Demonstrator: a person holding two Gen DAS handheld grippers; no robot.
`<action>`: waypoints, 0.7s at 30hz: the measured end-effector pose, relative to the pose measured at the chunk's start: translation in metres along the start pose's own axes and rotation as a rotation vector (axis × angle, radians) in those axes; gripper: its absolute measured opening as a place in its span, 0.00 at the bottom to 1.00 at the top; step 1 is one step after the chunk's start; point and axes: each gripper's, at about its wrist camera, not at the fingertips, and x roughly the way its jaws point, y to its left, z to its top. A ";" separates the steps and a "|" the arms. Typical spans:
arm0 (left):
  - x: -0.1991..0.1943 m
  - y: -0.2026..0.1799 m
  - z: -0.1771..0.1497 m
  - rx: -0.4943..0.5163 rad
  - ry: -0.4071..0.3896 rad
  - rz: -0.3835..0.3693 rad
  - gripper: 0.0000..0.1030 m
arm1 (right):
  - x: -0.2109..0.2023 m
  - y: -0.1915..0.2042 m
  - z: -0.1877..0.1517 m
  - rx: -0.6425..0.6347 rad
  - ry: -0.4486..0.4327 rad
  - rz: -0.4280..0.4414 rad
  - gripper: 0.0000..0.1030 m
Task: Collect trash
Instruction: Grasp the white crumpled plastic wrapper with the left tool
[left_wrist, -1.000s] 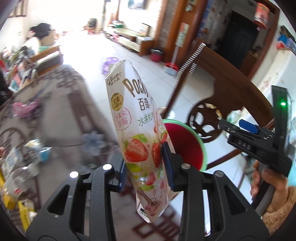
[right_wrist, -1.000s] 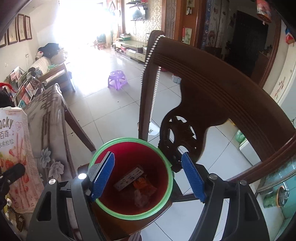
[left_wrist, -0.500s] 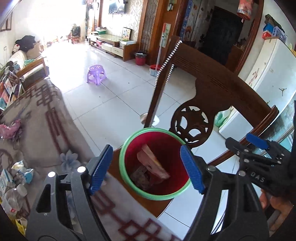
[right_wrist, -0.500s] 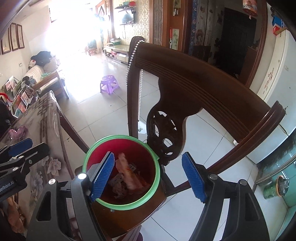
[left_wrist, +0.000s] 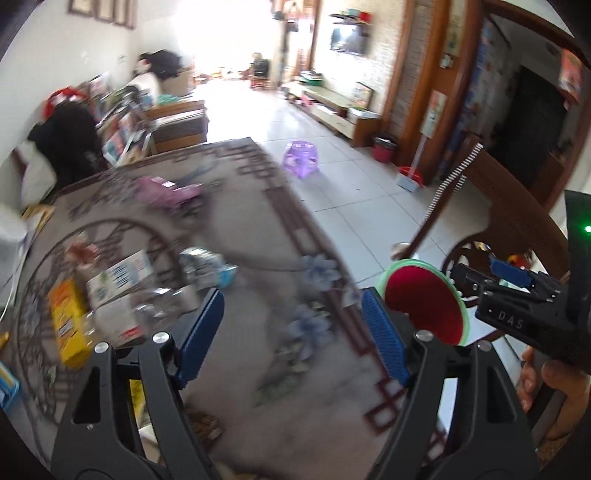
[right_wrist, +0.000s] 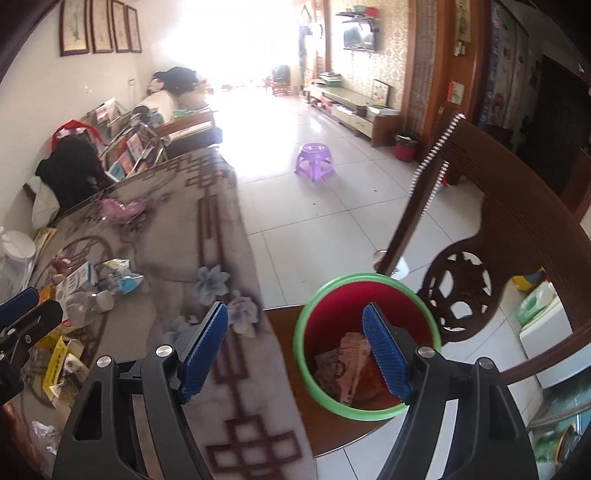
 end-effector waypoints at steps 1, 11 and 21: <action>-0.004 0.015 -0.004 -0.025 0.002 0.021 0.72 | 0.000 0.015 -0.001 -0.021 0.001 0.017 0.70; -0.041 0.134 -0.042 -0.177 0.010 0.133 0.72 | 0.006 0.128 -0.022 -0.142 0.068 0.116 0.70; -0.063 0.205 -0.114 0.001 0.158 -0.008 0.76 | 0.008 0.207 -0.053 -0.151 0.160 0.186 0.70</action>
